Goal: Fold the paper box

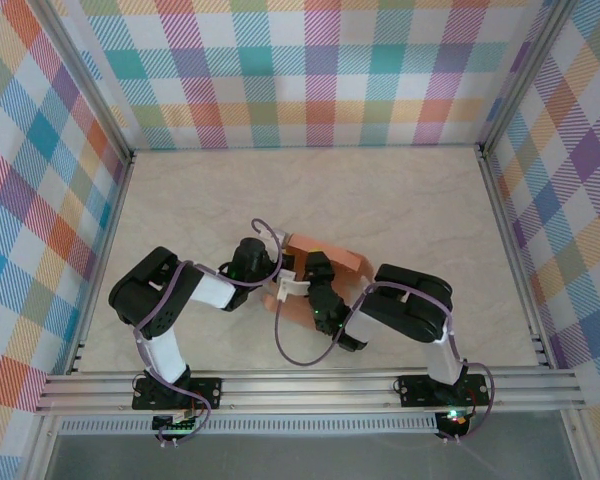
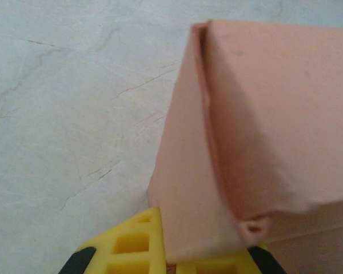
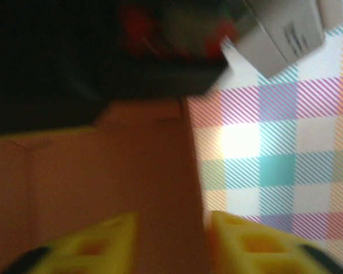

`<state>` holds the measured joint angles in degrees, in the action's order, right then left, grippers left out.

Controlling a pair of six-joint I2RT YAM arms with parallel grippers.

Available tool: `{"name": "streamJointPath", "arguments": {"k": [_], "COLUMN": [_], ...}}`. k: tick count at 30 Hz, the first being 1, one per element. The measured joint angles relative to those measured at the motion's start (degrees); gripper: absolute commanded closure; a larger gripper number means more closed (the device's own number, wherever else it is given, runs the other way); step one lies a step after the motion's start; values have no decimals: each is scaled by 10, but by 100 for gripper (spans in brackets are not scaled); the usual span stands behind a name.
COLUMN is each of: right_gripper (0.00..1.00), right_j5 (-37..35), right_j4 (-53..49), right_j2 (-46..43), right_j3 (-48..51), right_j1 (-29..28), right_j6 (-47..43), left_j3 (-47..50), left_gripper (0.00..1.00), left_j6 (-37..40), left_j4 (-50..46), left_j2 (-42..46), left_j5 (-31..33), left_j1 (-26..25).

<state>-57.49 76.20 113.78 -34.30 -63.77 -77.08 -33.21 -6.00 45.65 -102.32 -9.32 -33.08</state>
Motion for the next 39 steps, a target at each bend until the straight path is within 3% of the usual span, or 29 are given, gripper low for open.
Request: {"name": "streamJointPath", "arguments": {"k": [2, 6, 11, 17, 24, 31, 35, 39], "right_gripper": [25, 14, 9, 7, 0, 1, 2, 2], "right_j5": [22, 69, 115, 210, 358, 491, 540, 589], "right_j4": [-103, -323, -534, -756, -898, -973, -999, -1024], "right_j2": [-42, -168, -286, -354, -376, -348, -336, -322], "right_j3": [0, -17, -75, -180, -309, -377, -381, -381], "right_j1": [-9, -14, -14, 28, 184, 311, 362, 411], "right_j6": [64, 205, 351, 505, 704, 845, 895, 950], "left_j3": [-6, -18, -27, -45, -100, -242, -360, -434], "left_gripper": [100, 100, 100, 100, 100, 100, 100, 100], "left_j6": [-14, -40, -74, -97, -60, 66, 161, 247], "left_j4": [-5, -9, -5, -42, -219, -469, -640, -746], "left_j2": [-2, -11, -23, -23, 29, 63, 57, 47], "left_j5": [-1, -16, -63, -126, -171, -176, -152, -117], "left_j1": [3, 15, 56, 108, 135, 137, 137, 137]}}
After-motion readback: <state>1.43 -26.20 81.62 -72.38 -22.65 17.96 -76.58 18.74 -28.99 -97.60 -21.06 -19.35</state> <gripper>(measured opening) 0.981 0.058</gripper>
